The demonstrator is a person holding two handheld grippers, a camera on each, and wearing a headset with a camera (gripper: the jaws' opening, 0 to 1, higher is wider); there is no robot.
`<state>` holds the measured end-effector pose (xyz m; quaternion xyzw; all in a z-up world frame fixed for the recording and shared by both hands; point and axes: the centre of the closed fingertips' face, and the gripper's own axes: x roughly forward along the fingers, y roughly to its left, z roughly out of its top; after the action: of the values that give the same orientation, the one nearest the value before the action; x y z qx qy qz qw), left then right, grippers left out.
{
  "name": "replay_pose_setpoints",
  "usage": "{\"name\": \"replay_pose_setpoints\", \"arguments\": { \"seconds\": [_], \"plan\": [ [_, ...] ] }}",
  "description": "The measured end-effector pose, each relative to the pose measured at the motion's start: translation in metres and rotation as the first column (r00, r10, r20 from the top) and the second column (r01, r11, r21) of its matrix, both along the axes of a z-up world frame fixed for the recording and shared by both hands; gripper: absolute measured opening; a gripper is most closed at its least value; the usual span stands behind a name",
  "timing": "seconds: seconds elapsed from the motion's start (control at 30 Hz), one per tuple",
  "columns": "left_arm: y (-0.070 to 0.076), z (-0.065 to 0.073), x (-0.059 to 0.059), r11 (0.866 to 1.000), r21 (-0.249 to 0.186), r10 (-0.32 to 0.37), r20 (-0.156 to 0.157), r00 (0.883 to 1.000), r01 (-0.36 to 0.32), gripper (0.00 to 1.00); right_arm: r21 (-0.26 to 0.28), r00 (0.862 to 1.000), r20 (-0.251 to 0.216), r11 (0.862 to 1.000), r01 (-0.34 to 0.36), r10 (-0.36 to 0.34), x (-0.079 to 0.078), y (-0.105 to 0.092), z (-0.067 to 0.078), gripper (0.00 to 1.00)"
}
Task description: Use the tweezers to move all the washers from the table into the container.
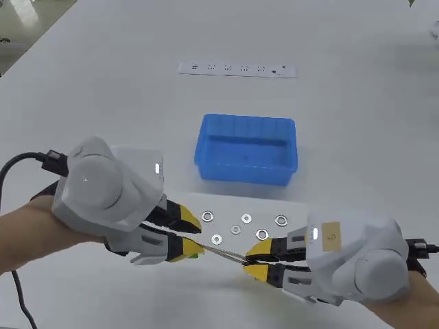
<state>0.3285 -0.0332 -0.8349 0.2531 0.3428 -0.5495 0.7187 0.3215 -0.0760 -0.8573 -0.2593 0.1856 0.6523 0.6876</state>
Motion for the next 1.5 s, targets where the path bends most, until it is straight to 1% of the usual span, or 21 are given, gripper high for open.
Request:
{"name": "replay_pose_setpoints", "arguments": {
  "seconds": [0.03, 0.1, 0.13, 0.17, 0.2, 0.27, 0.33, 0.43, 0.57, 0.63, 0.77, 0.87, 0.93, 0.97, 1.03, 1.1, 1.3, 1.37, 1.4, 1.43, 1.5],
  "plan": [
    [-0.002, -0.001, 0.000, 1.000, 0.001, -0.012, 0.006, 1.000, 0.012, 0.16, 0.003, 1.000, 0.001, 1.000, 0.000, 0.000, 0.000, 0.000, 0.001, 0.06],
    [-0.006, 0.000, -0.003, 1.000, -0.015, -0.016, -0.008, 1.000, 0.016, 0.09, 0.010, 1.000, 0.002, 1.000, 0.008, -0.008, 0.001, 0.001, 0.003, 0.06],
    [-0.010, 0.003, -0.001, 0.999, -0.035, -0.019, 0.012, 1.000, 0.020, 0.07, 0.013, 1.000, -0.001, 1.000, 0.013, -0.013, 0.002, 0.001, 0.003, 0.06],
    [-0.011, 0.005, -0.001, 0.999, -0.041, -0.020, 0.011, 1.000, 0.020, 0.07, 0.007, 1.000, 0.005, 1.000, 0.015, -0.015, 0.002, 0.000, 0.002, 0.06],
    [-0.011, 0.006, -0.003, 0.999, -0.040, -0.021, 0.003, 1.000, 0.021, 0.07, 0.010, 1.000, 0.003, 1.000, 0.017, -0.017, 0.003, 0.000, 0.002, 0.06],
    [-0.012, 0.008, -0.004, 0.998, -0.047, -0.028, 0.007, 1.000, 0.028, 0.06, 0.015, 1.000, -0.003, 1.000, 0.022, -0.022, 0.003, -0.001, 0.003, 0.06],
    [-0.014, 0.010, -0.006, 0.998, -0.055, -0.033, 0.001, 0.999, 0.033, 0.06, 0.015, 1.000, -0.001, 1.000, 0.017, -0.017, 0.001, -0.001, 0.004, 0.06],
    [-0.019, 0.019, -0.010, 0.996, -0.086, -0.039, 0.006, 0.999, 0.039, 0.06, 0.018, 1.000, 0.001, 1.000, 0.012, -0.012, 0.000, -0.001, 0.004, 0.06],
    [-0.028, 0.035, -0.012, 0.992, -0.116, -0.048, 0.035, 0.998, 0.052, 0.06, 0.034, 1.000, -0.003, 0.999, 0.003, -0.003, -0.003, 0.003, 0.006, 0.06],
    [-0.034, 0.040, -0.013, 0.990, -0.128, -0.056, 0.045, 0.997, 0.061, 0.05, 0.039, 1.000, -0.005, 0.999, 0.002, -0.002, -0.004, 0.005, 0.006, 0.06],
    [-0.037, 0.038, -0.012, 0.990, -0.127, -0.060, 0.050, 0.997, 0.066, 0.05, 0.036, 1.000, 0.002, 0.999, -0.004, 0.004, -0.004, 0.005, 0.005, 0.06],
    [-0.041, 0.039, -0.012, 0.988, -0.143, -0.057, 0.053, 0.997, 0.064, 0.05, 0.044, 1.000, -0.003, 0.999, -0.003, 0.003, -0.004, 0.002, 0.005, 0.06],
    [-0.043, 0.039, -0.012, 0.987, -0.152, -0.055, 0.049, 0.997, 0.062, 0.05, 0.045, 1.000, -0.002, 0.999, -0.002, 0.002, -0.004, 0.000, 0.004, 0.06],
    [-0.044, 0.038, -0.012, 0.986, -0.153, -0.054, 0.053, 0.997, 0.062, 0.05, 0.047, 1.000, -0.006, 0.999, -0.002, 0.003, -0.005, -0.001, 0.004, 0.06],
    [-0.048, 0.039, -0.012, 0.984, -0.168, -0.050, 0.047, 0.998, 0.058, 0.05, 0.055, 1.000, -0.011, 0.998, 0.002, -0.002, -0.005, -0.001, 0.004, 0.06],
    [-0.050, 0.040, -0.009, 0.983, -0.177, -0.035, 0.057, 0.998, 0.045, 0.09, 0.067, 1.000, -0.017, 0.998, 0.006, -0.005, -0.005, -0.001, 0.005, 0.06],
    [-0.052, 0.038, -0.008, 0.984, -0.173, -0.044, 0.060, 0.997, 0.054, 0.10, 0.077, 1.000, -0.024, 0.997, 0.011, -0.009, -0.005, 0.000, 0.007, 0.06],
    [-0.055, 0.043, -0.006, 0.977, -0.209, -0.032, 0.061, 0.998, 0.044, 0.09, 0.084, 1.000, -0.027, 0.996, 0.013, -0.010, -0.005, 0.001, 0.008, 0.06],
    [-0.054, 0.045, -0.005, 0.976, -0.216, -0.026, 0.060, 0.998, 0.038, 0.08, 0.087, 0.999, -0.030, 0.996, 0.014, -0.011, -0.005, 0.001, 0.008, 0.06],
    [-0.056, 0.048, -0.005, 0.971, -0.237, -0.023, 0.058, 0.998, 0.036, 0.08, 0.094, 0.999, -0.035, 0.995, 0.019, -0.016, -0.004, 0.002, 0.009, 0.06],
    [-0.056, 0.047, -0.006, 0.970, -0.237, -0.031, 0.055, 0.998, 0.043, 0.07, 0.095, 0.999, -0.034, 0.995, 0.020, -0.016, -0.002, 0.003, 0.009, 0.06]
  ]
}}
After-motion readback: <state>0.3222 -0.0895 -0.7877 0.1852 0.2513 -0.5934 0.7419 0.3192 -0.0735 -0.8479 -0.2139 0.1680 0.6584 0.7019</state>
